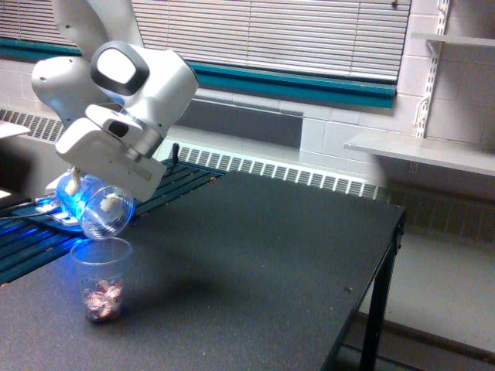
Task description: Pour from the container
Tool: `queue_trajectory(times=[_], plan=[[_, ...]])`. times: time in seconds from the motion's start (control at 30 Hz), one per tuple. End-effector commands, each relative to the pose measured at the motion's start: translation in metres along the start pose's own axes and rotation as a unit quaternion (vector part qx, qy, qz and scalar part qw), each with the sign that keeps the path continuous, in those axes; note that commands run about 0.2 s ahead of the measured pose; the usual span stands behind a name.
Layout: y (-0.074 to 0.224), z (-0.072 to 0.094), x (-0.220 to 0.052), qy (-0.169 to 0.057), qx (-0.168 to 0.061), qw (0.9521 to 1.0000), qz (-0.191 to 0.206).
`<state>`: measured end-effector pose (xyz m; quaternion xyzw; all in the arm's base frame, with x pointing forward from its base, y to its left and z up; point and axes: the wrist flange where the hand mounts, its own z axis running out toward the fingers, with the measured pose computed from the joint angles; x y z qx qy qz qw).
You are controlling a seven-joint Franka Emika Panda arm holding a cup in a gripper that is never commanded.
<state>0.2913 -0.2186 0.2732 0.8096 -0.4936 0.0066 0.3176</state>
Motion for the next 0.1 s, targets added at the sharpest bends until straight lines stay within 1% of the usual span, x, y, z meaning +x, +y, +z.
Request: queue_trajectory(times=[0.03,0.1], plan=[[-0.0034,-0.0108,-0.0037,0.018,0.005,0.9998,-0.004],[-0.0042,-0.0115,-0.0068,0.021,0.004,0.9997,-0.008]])
